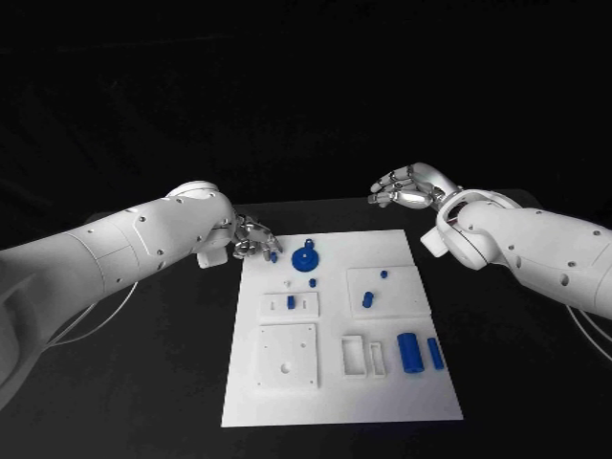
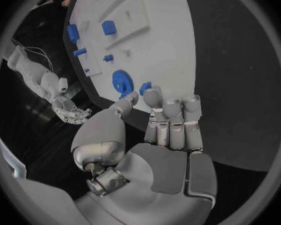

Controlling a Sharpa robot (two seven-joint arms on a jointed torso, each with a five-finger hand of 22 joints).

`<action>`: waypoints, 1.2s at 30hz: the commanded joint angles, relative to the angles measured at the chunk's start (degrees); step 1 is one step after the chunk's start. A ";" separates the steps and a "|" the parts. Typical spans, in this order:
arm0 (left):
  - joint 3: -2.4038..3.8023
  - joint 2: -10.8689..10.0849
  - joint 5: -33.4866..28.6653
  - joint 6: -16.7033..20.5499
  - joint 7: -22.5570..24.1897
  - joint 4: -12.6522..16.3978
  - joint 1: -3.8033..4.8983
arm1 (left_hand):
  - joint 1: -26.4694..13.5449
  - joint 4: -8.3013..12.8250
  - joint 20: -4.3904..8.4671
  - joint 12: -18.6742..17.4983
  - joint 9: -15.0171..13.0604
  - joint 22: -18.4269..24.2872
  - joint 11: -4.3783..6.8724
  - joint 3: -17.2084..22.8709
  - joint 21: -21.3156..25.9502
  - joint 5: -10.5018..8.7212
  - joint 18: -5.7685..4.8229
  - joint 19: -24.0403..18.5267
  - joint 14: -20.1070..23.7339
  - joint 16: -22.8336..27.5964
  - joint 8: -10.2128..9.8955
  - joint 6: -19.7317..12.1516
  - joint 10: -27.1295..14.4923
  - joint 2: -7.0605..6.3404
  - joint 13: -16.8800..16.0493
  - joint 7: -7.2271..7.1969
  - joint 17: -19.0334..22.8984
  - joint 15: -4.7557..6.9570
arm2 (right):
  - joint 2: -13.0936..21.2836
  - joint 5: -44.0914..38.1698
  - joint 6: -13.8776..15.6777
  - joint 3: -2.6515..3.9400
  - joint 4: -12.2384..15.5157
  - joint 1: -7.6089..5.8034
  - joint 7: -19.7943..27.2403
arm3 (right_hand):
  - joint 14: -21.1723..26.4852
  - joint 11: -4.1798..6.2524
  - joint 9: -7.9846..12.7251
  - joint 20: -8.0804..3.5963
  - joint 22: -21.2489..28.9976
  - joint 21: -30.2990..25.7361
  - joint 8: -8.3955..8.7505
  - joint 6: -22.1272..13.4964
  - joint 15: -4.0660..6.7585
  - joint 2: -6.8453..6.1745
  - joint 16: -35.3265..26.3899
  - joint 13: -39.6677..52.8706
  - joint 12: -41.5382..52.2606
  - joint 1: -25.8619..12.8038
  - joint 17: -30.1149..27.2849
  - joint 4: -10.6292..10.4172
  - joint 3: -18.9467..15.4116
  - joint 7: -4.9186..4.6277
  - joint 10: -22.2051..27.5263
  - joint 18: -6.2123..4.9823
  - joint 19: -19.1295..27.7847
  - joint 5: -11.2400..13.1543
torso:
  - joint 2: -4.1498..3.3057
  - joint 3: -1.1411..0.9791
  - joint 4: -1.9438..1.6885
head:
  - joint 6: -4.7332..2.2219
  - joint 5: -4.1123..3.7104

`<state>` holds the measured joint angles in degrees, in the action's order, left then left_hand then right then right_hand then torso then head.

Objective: Assemble the parts on the task board

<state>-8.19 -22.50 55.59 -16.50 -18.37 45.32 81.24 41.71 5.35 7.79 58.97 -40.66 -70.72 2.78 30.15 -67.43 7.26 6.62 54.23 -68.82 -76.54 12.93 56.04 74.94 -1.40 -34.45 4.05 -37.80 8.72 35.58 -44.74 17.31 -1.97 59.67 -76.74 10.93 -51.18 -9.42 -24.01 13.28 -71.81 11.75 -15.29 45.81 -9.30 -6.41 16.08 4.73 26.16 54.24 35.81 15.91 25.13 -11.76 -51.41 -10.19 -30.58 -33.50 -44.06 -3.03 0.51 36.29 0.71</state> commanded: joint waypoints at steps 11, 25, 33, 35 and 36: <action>-0.18 0.37 -2.14 -2.15 0.37 -0.17 -0.52 | 2.94 4.08 5.73 -0.19 -0.26 -0.29 -0.18 -0.34 0.09 0.30 0.13 -0.48 0.32 0.08 0.23 -0.31 -0.45 2.49 -0.17 -0.07 -0.14 0.07 | -0.22 0.21 0.13 0.05 -0.19 -0.04 0.42 | 0.19 -0.12 0.10 0.17 -0.10 -0.26 -0.22 -0.39 0.08 0.39 -0.21 -0.12 0.23 -0.41 0.04 -0.29 0.08 -0.37 -0.06 -1.15 0.06 -0.41 | -0.08 0.04 -0.04 | 0.06 0.12; -0.20 0.60 -1.79 -2.22 -0.10 -0.61 -0.64 | 3.74 5.20 5.75 -0.19 -0.33 -0.26 -0.11 -0.46 0.15 -0.03 0.02 -0.43 0.32 0.06 0.44 0.00 -0.43 3.12 -0.16 -0.15 -0.14 0.13 | -0.29 0.22 0.09 0.05 -0.30 -0.04 0.43 | 0.18 -0.11 0.13 0.19 -0.12 -0.28 -0.24 -0.39 0.08 0.38 -0.20 -0.16 0.25 -0.41 0.05 -0.30 0.11 -0.37 -0.07 -1.18 0.05 -0.42 | -0.09 -0.01 -0.03 | 0.21 0.10; -0.20 0.42 -1.77 -2.36 0.06 -0.44 -0.73 | 7.79 9.17 5.85 -0.11 -0.53 -0.34 -0.09 0.90 -0.02 2.96 -0.09 -0.25 0.21 -0.06 0.82 0.47 -0.20 6.14 -0.16 -0.20 -0.18 0.16 | -0.27 0.25 0.10 0.05 -0.34 -0.04 0.47 | 0.17 -0.11 0.14 0.20 -0.13 -0.29 -0.25 -0.39 0.09 0.38 -0.20 -0.17 0.26 -0.43 0.05 -0.31 0.12 -0.37 -0.07 -1.19 0.05 -0.43 | -0.11 -0.02 -0.02 | 0.32 0.09; -0.20 0.37 -1.77 -2.52 0.21 -0.42 -0.76 | 9.08 10.38 5.86 -0.09 -0.75 -0.35 0.03 1.40 -0.06 3.79 -0.13 -0.19 0.12 -0.12 1.25 1.13 -0.05 7.26 -0.14 -0.33 -0.19 0.24 | -0.30 0.28 0.07 0.04 -0.39 -0.04 0.47 | 0.17 -0.12 0.14 0.20 -0.13 -0.29 -0.25 -0.39 0.09 0.39 -0.20 -0.18 0.27 -0.44 0.05 -0.32 0.12 -0.37 -0.07 -1.20 0.05 -0.42 | -0.09 -0.01 -0.06 | 0.31 0.10; -0.20 0.32 -1.76 -2.72 0.27 -0.36 -0.79 | 9.94 10.90 5.87 -0.10 -0.93 -0.35 0.14 1.90 -0.08 3.50 -0.18 -0.12 0.04 -0.16 1.57 1.63 0.09 7.52 -0.11 -0.45 -0.19 0.34 | -0.31 0.29 0.07 0.04 -0.39 -0.04 0.47 | 0.17 -0.12 0.14 0.21 -0.13 -0.29 -0.25 -0.39 0.09 0.39 -0.20 -0.18 0.27 -0.44 0.05 -0.32 0.12 -0.37 -0.07 -1.20 0.05 -0.42 | -0.09 0.00 -0.07 | 0.32 0.08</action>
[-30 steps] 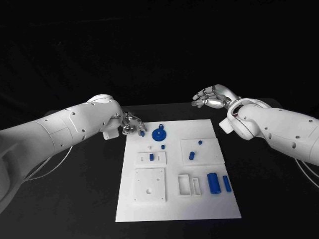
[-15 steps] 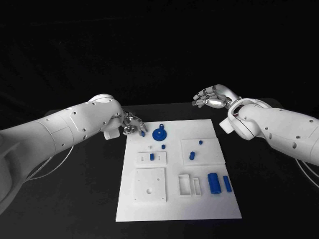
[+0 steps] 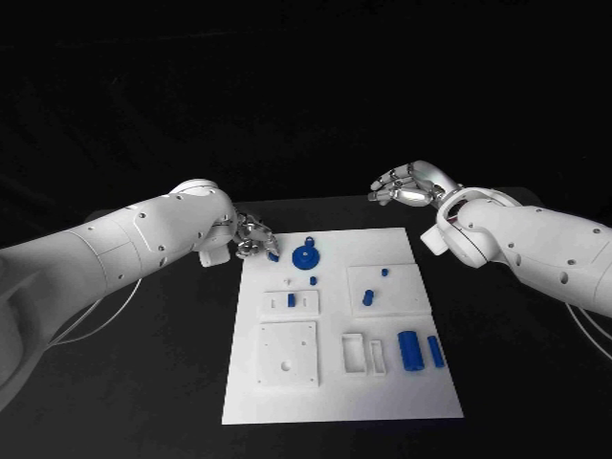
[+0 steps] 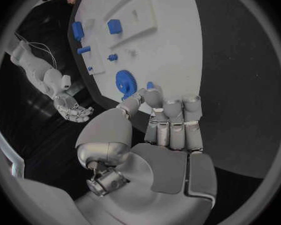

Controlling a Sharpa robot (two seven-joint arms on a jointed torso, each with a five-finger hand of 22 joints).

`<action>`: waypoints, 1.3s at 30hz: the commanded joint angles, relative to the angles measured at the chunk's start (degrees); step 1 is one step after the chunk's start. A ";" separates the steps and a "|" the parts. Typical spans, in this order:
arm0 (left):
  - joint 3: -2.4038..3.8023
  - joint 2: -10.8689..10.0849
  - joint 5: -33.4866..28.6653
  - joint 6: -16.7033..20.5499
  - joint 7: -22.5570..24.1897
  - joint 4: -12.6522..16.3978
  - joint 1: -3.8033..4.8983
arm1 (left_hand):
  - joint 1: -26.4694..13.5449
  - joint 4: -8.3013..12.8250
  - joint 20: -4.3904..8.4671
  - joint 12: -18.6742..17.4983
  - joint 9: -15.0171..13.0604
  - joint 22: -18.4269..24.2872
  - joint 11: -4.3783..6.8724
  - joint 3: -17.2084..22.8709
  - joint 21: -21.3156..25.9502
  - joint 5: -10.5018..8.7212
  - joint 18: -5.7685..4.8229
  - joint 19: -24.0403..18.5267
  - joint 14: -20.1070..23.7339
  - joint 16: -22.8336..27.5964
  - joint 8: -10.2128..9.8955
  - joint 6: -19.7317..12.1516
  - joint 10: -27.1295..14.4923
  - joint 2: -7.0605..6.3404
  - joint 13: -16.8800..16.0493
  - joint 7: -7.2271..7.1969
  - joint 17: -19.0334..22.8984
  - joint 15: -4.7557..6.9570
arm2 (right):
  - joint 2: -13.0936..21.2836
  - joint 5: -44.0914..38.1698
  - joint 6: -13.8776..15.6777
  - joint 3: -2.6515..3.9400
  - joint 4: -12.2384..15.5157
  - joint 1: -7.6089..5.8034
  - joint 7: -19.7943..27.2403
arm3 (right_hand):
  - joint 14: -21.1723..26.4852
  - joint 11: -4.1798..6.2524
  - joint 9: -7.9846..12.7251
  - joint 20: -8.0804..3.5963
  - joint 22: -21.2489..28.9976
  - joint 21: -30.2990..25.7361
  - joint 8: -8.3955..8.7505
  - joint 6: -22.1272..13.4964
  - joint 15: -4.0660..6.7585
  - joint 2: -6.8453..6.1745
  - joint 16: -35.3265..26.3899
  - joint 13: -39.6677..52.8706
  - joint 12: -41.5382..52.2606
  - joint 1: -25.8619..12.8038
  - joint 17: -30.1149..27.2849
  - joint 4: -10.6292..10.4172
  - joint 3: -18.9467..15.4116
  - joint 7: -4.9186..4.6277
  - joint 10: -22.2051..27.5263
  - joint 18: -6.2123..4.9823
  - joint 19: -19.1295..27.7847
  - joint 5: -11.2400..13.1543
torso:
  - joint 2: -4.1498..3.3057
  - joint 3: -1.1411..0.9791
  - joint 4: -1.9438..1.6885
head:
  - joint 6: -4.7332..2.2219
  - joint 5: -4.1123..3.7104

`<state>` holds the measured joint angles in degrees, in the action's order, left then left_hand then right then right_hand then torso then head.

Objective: Assemble the parts on the task board

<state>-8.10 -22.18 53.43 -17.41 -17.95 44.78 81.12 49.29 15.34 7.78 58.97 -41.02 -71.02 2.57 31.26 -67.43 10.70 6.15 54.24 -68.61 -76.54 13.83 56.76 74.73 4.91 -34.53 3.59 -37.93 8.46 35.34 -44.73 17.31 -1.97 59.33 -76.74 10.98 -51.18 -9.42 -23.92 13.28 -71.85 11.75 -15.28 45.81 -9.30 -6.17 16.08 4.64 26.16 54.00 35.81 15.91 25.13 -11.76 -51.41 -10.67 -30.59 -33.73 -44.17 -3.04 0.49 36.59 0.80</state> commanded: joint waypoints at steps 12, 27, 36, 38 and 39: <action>-0.27 -0.76 0.39 0.52 -0.61 1.09 -0.73 | 5.24 -1.75 6.24 -0.33 -3.66 0.10 1.54 7.46 -0.40 -3.88 -0.01 1.42 -1.71 -0.48 3.43 3.60 1.92 -1.18 0.33 -1.20 0.09 1.66 | -0.17 0.41 -0.03 0.04 -0.19 -0.03 0.45 | 0.18 -0.12 0.08 0.23 -0.11 -0.31 -0.26 -0.41 0.08 0.15 -0.20 -0.12 0.28 -0.24 0.06 -0.34 0.11 -0.38 -0.06 -0.73 0.05 -0.20 | 0.03 0.03 0.00 | -0.07 0.11; -0.24 -6.42 -4.50 7.85 -2.54 9.69 -0.30 | 3.66 -2.28 6.80 -0.51 -8.50 0.12 2.45 7.61 -0.70 -2.13 0.09 2.49 -2.93 -0.89 6.12 4.54 3.58 -1.87 0.70 -2.15 0.07 2.51 | 0.46 0.60 -0.05 0.03 -0.09 -0.03 0.33 | 0.20 -0.12 0.10 0.24 -0.12 -0.34 -0.26 -0.42 0.08 0.13 -0.21 -0.16 0.29 -0.25 0.06 -0.34 0.12 -0.38 -0.05 -0.75 0.06 -0.20 | 0.29 0.07 -0.37 | -0.18 0.36; -0.29 -13.08 -6.32 13.51 -3.02 21.21 0.28 | 2.64 -2.33 7.30 -0.50 -10.13 0.07 3.48 7.57 -1.23 3.21 0.34 3.61 -4.23 -1.26 9.15 6.45 5.00 -3.35 0.94 -3.25 0.01 3.33 | 0.52 0.78 -0.22 0.02 -0.40 0.01 0.31 | 0.20 -0.12 0.12 0.25 -0.13 -0.35 -0.27 -0.43 0.08 0.12 -0.22 -0.19 0.30 -0.24 0.06 -0.33 0.13 -0.38 -0.04 -0.77 0.07 -0.22 | 0.91 0.13 -0.92 | 0.12 0.53; -0.31 -14.30 -6.56 14.39 -3.36 23.58 0.37 | 2.20 -2.02 7.36 -0.52 -10.50 0.10 3.70 7.55 -1.26 5.69 0.34 3.76 -4.39 -1.23 9.85 6.89 5.08 -3.68 0.89 -3.47 0.03 3.49 | 0.49 0.81 -0.20 0.02 -0.53 0.05 0.30 | 0.21 -0.12 0.12 0.25 -0.14 -0.36 -0.27 -0.43 0.08 0.12 -0.22 -0.19 0.30 -0.24 0.06 -0.33 0.13 -0.38 -0.04 -0.77 0.07 -0.22 | 1.07 0.12 -1.05 | 0.24 0.49; -0.32 -14.88 -6.57 14.84 -3.56 24.66 0.40 | 2.05 -1.96 7.37 -0.52 -10.64 0.10 3.77 7.53 -1.27 6.15 0.34 3.79 -4.44 -1.24 10.12 7.12 5.10 -3.76 0.88 -3.56 0.03 3.53 | 0.48 0.82 -0.20 0.02 -0.59 0.10 0.32 | 0.21 -0.12 0.12 0.25 -0.14 -0.36 -0.27 -0.43 0.08 0.12 -0.22 -0.19 0.30 -0.24 0.06 -0.33 0.13 -0.38 -0.04 -0.78 0.07 -0.22 | 1.19 0.09 -1.13 | 0.27 0.52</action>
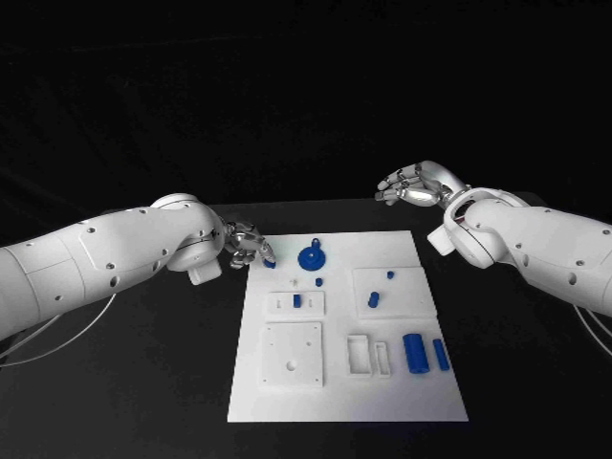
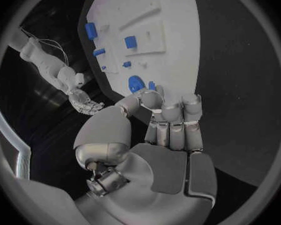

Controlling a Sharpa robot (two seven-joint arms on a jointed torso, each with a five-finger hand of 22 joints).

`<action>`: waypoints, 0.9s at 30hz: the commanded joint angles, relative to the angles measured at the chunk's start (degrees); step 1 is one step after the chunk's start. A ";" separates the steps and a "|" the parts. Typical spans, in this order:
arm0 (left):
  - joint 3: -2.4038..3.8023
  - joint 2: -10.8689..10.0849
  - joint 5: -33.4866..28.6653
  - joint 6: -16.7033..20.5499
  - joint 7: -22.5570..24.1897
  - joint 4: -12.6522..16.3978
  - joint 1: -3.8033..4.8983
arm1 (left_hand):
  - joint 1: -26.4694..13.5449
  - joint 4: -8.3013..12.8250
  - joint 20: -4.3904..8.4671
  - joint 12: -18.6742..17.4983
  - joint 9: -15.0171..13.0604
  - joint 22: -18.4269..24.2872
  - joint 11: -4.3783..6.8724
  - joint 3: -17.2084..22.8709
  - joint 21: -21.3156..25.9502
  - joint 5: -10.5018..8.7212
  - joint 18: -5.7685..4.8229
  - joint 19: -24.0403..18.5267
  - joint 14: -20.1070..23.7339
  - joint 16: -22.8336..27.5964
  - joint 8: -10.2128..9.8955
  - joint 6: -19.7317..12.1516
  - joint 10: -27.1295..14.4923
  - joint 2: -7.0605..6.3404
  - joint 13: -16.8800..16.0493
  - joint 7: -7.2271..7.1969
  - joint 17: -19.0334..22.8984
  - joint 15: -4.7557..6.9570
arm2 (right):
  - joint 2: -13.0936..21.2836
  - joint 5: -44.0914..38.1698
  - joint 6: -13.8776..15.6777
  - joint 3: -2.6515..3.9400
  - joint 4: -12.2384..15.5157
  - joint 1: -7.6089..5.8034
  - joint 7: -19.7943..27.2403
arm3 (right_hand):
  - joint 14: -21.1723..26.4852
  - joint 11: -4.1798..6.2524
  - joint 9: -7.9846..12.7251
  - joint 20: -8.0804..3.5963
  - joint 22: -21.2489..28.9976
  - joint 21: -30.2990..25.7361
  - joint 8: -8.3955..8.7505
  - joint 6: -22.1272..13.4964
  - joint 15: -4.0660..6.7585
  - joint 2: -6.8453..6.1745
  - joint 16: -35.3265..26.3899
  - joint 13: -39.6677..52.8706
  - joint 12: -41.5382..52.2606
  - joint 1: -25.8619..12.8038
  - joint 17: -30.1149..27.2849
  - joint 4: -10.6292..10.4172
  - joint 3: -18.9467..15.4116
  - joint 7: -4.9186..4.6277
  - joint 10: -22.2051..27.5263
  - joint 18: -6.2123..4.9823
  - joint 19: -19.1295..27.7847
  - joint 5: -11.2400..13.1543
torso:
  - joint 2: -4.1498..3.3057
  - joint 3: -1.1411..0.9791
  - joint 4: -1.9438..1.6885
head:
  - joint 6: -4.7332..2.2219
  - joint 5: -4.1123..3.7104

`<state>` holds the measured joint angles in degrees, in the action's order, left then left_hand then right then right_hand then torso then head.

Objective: Assemble the parts on the task board

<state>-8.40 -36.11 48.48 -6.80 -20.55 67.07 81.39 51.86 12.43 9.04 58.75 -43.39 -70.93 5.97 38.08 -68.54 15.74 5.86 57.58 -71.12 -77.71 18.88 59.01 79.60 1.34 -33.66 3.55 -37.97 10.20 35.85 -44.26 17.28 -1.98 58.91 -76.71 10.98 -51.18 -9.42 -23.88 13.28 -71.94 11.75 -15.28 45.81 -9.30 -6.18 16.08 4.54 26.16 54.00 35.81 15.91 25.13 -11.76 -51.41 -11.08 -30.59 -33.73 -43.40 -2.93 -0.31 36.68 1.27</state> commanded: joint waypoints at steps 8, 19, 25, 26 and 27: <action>-0.23 -3.67 -0.70 6.84 -2.26 8.67 0.24 | -1.32 1.18 6.28 -0.09 -9.85 -0.02 1.18 0.81 -0.36 5.37 0.66 0.82 -2.34 -0.30 7.44 6.87 0.45 -1.15 -0.16 -4.40 -0.01 2.16 | -0.24 0.43 -0.28 0.03 -0.52 0.67 0.38 | 0.21 -0.13 0.09 0.26 -0.06 -0.37 -0.27 -0.44 0.08 0.14 -0.22 -0.11 0.31 -0.24 0.06 -0.32 0.14 -0.38 -0.03 -0.38 0.08 -0.24 | 1.14 -0.08 -0.67 | 0.57 0.36; -2.53 -4.82 1.01 10.48 -3.07 13.20 0.20 | -1.87 1.44 6.50 0.76 -12.31 -0.20 1.84 0.91 -0.82 9.74 0.80 1.29 -2.84 -0.95 9.86 8.90 0.75 -1.77 -0.52 -5.23 -0.22 2.23 | -0.18 0.45 -0.26 0.03 -0.67 1.05 0.38 | 0.22 -0.13 0.11 0.27 -0.07 -0.38 -0.28 -0.45 0.07 0.16 -0.22 -0.14 0.32 -0.24 0.06 -0.31 0.15 -0.39 -0.02 -0.40 0.08 -0.26 | 1.54 -0.18 -0.70 | 1.27 0.44; -5.19 -5.03 4.68 11.49 -3.58 14.72 0.17 | -2.02 1.53 6.53 1.20 -12.74 -0.28 1.80 0.92 -0.97 10.53 0.83 1.36 -2.98 -1.28 10.14 9.21 0.92 -1.84 -0.68 -5.26 -0.35 2.16 | -0.08 0.45 -0.23 0.03 -0.60 1.05 0.37 | 0.22 -0.13 0.12 0.28 -0.08 -0.40 -0.28 -0.46 0.07 0.17 -0.22 -0.16 0.33 -0.24 0.07 -0.31 0.16 -0.39 -0.02 -0.41 0.08 -0.28 | 1.46 -0.21 -0.74 | 1.55 0.58; -5.26 -4.98 4.92 11.49 -3.61 14.72 0.16 | -2.02 1.54 6.53 1.21 -12.75 -0.28 1.81 0.92 -0.97 10.55 0.83 1.36 -2.98 -1.29 10.15 9.22 0.93 -1.84 -0.68 -5.26 -0.35 2.16 | -0.07 0.45 -0.23 0.03 -0.58 1.05 0.38 | 0.22 -0.13 0.12 0.28 -0.08 -0.40 -0.28 -0.46 0.07 0.17 -0.22 -0.16 0.33 -0.24 0.07 -0.31 0.16 -0.39 -0.02 -0.41 0.08 -0.28 | 1.46 -0.22 -0.75 | 1.60 0.58; -5.40 -4.89 5.34 11.47 -3.66 14.75 0.11 | -2.02 1.54 6.53 1.23 -12.77 -0.29 1.81 0.93 -0.98 10.58 0.83 1.36 -2.99 -1.31 10.16 9.23 0.93 -1.83 -0.69 -5.27 -0.36 2.15 | -0.07 0.45 -0.24 0.03 -0.55 1.05 0.38 | 0.22 -0.13 0.13 0.28 -0.09 -0.40 -0.29 -0.46 0.07 0.17 -0.22 -0.16 0.33 -0.24 0.07 -0.31 0.16 -0.39 -0.02 -0.41 0.08 -0.28 | 1.44 -0.20 -0.75 | 1.66 0.58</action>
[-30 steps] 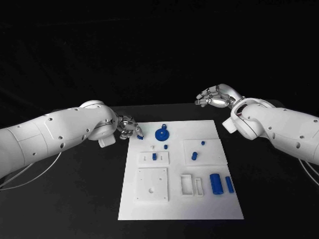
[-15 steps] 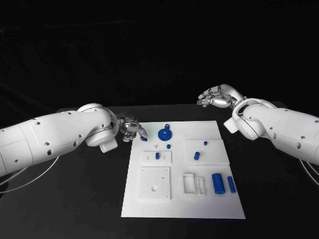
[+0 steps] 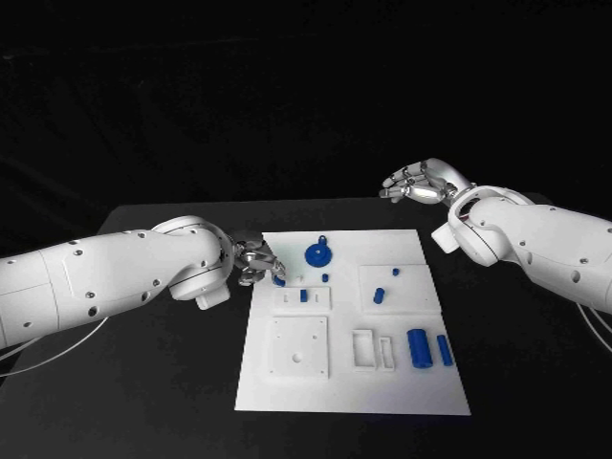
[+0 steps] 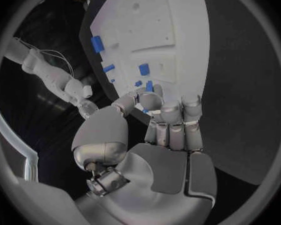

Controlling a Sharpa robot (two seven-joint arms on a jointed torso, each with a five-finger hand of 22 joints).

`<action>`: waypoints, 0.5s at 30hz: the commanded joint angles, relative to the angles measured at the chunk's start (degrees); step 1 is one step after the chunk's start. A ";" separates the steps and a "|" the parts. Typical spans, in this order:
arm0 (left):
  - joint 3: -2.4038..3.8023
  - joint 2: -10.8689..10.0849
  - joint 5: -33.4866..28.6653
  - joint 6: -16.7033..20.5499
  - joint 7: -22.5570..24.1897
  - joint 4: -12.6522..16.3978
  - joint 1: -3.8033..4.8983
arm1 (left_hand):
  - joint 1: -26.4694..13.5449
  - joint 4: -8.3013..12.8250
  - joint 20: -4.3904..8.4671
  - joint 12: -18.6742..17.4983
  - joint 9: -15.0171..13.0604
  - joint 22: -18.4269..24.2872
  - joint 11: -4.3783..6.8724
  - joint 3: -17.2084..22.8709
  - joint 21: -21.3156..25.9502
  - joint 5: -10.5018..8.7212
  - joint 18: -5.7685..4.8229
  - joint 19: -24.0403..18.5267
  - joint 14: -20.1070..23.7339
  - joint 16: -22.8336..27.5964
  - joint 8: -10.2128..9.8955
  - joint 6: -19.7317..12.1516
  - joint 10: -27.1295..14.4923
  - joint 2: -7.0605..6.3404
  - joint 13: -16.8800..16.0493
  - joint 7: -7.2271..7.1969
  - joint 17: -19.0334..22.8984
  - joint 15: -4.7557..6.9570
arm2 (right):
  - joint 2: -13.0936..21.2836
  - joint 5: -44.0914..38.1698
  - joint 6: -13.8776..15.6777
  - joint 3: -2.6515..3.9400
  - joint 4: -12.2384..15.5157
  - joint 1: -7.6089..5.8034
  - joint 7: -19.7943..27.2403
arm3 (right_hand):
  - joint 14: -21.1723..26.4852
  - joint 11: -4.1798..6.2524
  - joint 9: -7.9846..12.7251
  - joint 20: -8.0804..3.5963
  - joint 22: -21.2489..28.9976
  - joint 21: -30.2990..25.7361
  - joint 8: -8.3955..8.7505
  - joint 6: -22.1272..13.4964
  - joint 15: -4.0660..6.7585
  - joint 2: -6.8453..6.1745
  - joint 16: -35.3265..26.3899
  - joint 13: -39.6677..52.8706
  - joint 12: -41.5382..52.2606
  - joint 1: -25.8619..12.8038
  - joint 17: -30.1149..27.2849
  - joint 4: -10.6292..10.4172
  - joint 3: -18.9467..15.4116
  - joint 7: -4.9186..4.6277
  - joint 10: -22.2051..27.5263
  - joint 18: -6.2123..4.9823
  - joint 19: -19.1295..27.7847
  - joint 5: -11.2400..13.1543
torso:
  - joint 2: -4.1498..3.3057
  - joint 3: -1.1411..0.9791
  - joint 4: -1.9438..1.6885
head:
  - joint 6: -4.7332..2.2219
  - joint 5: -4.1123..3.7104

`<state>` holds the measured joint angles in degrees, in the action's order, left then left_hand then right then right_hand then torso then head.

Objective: Assemble the parts on the task board

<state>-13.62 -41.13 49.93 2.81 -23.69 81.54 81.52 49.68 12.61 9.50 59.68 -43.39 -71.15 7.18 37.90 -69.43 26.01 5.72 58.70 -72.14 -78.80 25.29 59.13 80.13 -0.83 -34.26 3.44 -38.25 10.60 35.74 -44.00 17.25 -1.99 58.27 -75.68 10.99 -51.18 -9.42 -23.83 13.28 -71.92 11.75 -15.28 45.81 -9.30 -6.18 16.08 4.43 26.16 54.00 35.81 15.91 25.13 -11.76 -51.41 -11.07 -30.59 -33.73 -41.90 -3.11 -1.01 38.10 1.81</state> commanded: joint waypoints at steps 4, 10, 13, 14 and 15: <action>-0.21 0.30 5.49 2.32 -0.57 0.64 -0.64 | 0.16 1.37 6.07 0.36 -12.82 -0.08 0.60 1.14 -0.12 0.39 0.99 0.27 -1.99 -0.27 3.77 9.15 0.40 0.40 -0.11 -5.16 -0.11 1.73 | 0.06 0.19 -0.22 0.04 0.08 0.02 0.37 | 0.22 -0.13 0.09 0.29 -0.11 -0.41 -0.29 -0.46 0.07 0.17 -0.22 -0.07 0.34 -0.24 0.07 -0.31 0.16 -0.39 -0.02 -0.43 0.08 -0.28 | -0.15 0.03 0.03 | 0.28 0.16; -0.21 1.05 7.51 3.10 -0.55 0.66 -1.07 | 0.14 1.35 6.08 0.40 -12.87 -0.10 0.60 1.17 -0.15 0.47 0.99 0.28 -1.99 -0.31 3.78 9.16 0.40 0.46 -0.13 -5.17 -0.12 1.70 | 0.07 0.22 -0.28 0.04 0.13 0.02 0.40 | 0.21 -0.13 0.10 0.30 -0.12 -0.41 -0.30 -0.46 0.07 0.18 -0.22 -0.08 0.35 -0.25 0.07 -0.31 0.16 -0.39 -0.02 -0.44 0.08 -0.29 | -0.16 0.04 -0.02 | 0.35 0.11; -0.21 1.38 7.94 3.19 -0.55 0.60 -1.23 | 0.10 1.32 6.08 0.43 -12.90 -0.11 0.60 1.18 -0.17 0.54 0.99 0.29 -2.00 -0.34 3.79 9.17 0.39 0.51 -0.14 -5.17 -0.13 1.68 | 0.03 0.23 -0.28 0.04 0.17 0.02 0.40 | 0.22 -0.14 0.10 0.30 -0.12 -0.42 -0.30 -0.46 0.07 0.18 -0.22 -0.09 0.35 -0.25 0.08 -0.30 0.16 -0.39 -0.02 -0.44 0.08 -0.29 | -0.16 0.05 -0.02 | 0.36 0.17; -0.21 1.43 8.03 3.19 -0.56 0.57 -1.24 | 0.10 1.31 6.08 0.44 -12.90 -0.11 0.60 1.18 -0.17 0.55 0.99 0.29 -2.00 -0.34 3.79 9.17 0.39 0.51 -0.14 -5.17 -0.13 1.68 | 0.01 0.23 -0.28 0.04 0.17 0.02 0.40 | 0.21 -0.14 0.10 0.30 -0.12 -0.42 -0.30 -0.46 0.07 0.19 -0.22 -0.09 0.35 -0.25 0.08 -0.30 0.16 -0.39 -0.02 -0.44 0.08 -0.29 | -0.18 0.06 -0.02 | 0.36 0.17; -0.21 1.52 8.08 3.04 -0.63 0.51 -1.28 | 0.09 1.31 6.08 0.44 -12.90 -0.11 0.60 1.18 -0.17 0.55 0.99 0.29 -2.00 -0.34 3.79 9.17 0.39 0.52 -0.14 -5.17 -0.13 1.68 | 0.01 0.23 -0.27 0.04 0.15 0.02 0.41 | 0.21 -0.14 0.11 0.30 -0.12 -0.42 -0.30 -0.46 0.07 0.19 -0.22 -0.09 0.35 -0.25 0.08 -0.30 0.16 -0.39 -0.02 -0.45 0.08 -0.29 | -0.20 0.05 -0.01 | 0.44 0.13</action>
<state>-13.85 -39.75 55.85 5.08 -24.30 82.06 80.30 49.68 12.69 9.50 59.91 -43.39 -71.19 7.29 37.83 -69.43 26.34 6.10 58.70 -72.54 -78.80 25.48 59.17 80.44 -0.83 -34.31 3.40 -38.29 10.59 35.77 -43.97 17.24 -1.99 58.35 -75.67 10.99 -51.18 -9.42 -23.78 13.28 -71.97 11.52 -15.28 45.81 -9.30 -6.18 16.08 4.44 26.16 54.00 35.81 15.91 25.13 -11.76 -51.41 -11.07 -30.59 -33.73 -42.06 -3.07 -1.01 38.47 1.96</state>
